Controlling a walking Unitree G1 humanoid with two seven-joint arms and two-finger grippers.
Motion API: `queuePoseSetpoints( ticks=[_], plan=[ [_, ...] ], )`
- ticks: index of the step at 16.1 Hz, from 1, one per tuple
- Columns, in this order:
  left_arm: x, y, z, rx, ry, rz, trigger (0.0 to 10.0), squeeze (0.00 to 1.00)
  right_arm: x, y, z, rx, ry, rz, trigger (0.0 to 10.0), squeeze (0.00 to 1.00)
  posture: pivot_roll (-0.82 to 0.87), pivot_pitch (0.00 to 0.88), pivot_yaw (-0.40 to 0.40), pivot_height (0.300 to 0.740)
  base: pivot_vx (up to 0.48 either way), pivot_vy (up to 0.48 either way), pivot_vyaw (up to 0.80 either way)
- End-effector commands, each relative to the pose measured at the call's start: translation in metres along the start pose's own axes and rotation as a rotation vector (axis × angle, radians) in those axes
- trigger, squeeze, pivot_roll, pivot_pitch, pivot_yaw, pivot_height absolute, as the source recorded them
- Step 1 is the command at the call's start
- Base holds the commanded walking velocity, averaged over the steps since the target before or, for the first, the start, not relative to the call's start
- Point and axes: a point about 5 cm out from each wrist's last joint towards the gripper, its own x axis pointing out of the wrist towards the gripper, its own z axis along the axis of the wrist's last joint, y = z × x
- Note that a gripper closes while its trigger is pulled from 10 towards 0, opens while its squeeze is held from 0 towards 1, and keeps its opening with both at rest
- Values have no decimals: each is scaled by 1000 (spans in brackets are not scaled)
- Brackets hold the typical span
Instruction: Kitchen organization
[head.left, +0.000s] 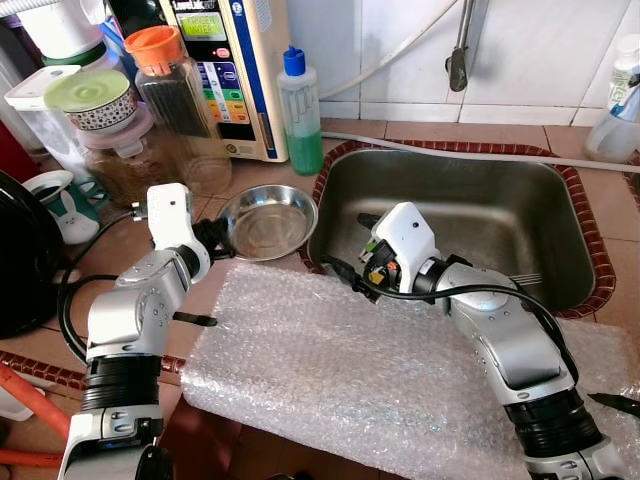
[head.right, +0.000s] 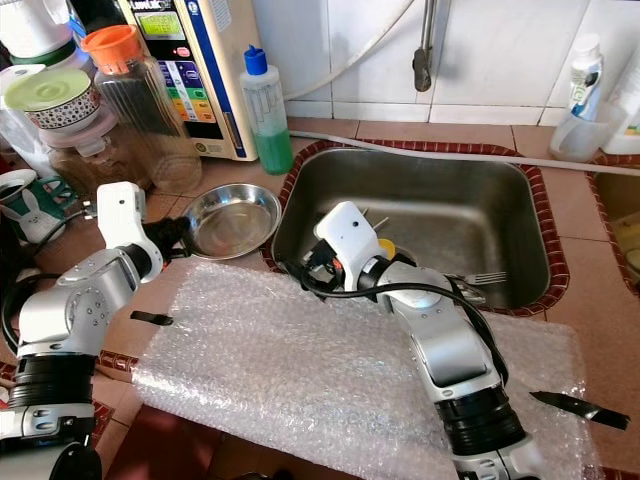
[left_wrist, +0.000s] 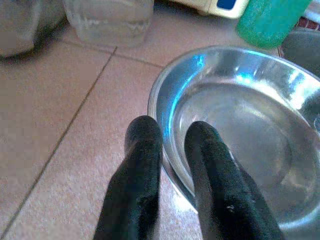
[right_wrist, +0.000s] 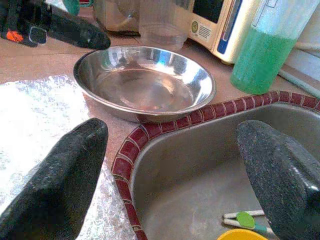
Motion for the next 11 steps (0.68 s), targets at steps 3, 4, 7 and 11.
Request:
queuePoseSetpoints(
  ticks=[3,4,7,11],
  plan=[
    [-3,4,-7,-46,28,4,10000,1000,4,6,2,-27,2,33,10000,0,-216,93,138,740,0,0,0],
    [-3,3,-7,-50,30,2,10000,1000,4,7,2,-30,2,35,10000,0,-216,93,138,740,0,0,0],
    [-2,3,-13,-83,48,1,10000,1000,4,7,1,-34,4,37,10000,0,-216,93,138,740,0,0,0],
    [-1,0,-20,-124,77,5,10000,1000,4,10,0,-44,8,46,10000,0,-218,95,135,740,0,0,0]
  ],
)
